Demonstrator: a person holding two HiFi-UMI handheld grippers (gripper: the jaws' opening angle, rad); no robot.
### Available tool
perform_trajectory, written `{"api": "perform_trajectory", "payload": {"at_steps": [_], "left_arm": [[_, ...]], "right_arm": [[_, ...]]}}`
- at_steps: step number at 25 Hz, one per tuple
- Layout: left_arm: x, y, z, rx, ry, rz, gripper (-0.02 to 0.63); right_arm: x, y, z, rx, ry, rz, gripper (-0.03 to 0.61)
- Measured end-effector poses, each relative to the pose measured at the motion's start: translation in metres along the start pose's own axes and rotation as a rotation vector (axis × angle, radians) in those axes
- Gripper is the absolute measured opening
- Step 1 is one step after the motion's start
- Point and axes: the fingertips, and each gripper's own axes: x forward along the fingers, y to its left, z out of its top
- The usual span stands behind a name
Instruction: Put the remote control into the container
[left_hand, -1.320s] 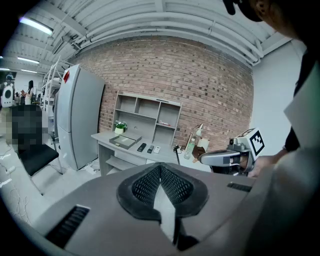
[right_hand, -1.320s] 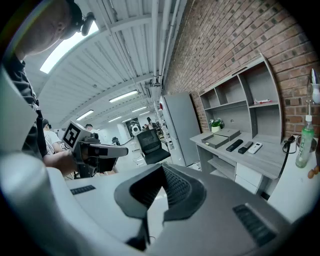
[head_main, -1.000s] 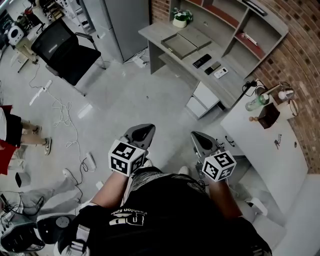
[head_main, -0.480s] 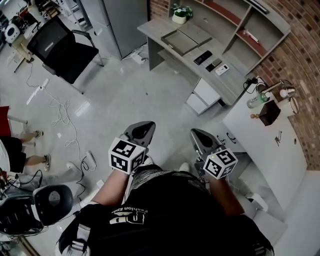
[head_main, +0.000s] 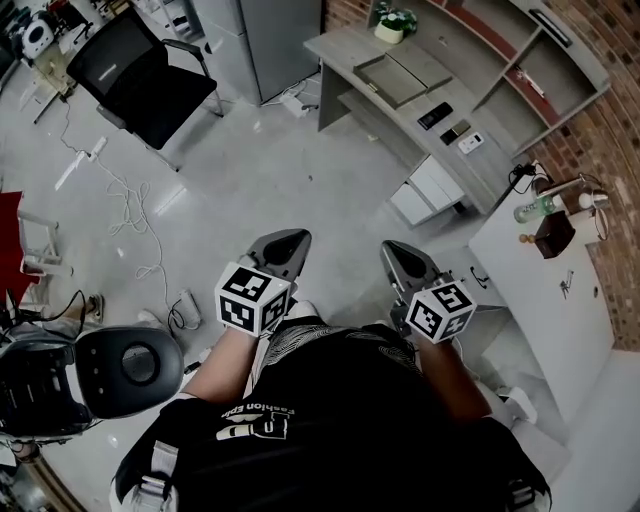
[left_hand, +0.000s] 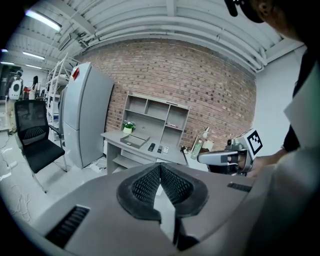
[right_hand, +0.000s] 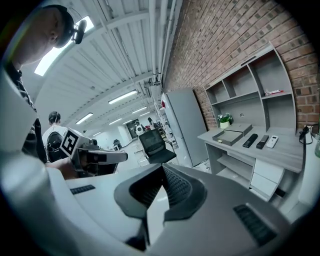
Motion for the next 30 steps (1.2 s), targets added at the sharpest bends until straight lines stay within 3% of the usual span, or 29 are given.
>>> {"api": "perform_trajectory", "payload": {"at_steps": [7,17,30], "left_arm": [[-0.019,0.037,-0.008,-0.019,0.001,0.018,0.006],[-0.003,0.059,-0.008,-0.036,0.015,0.024,0.006],[0.059,0.123,0.027,-0.043,0.061,0.057,0.006]], "right_arm": [[0.023,0.024,0.0,-0.03,0.015,-0.009,0.008],[0.058,0.017,0.002,-0.018,0.036,0.018,0.008],[0.138,-0.04,0.05,-0.003,0.029,0.05,0.008]]}}
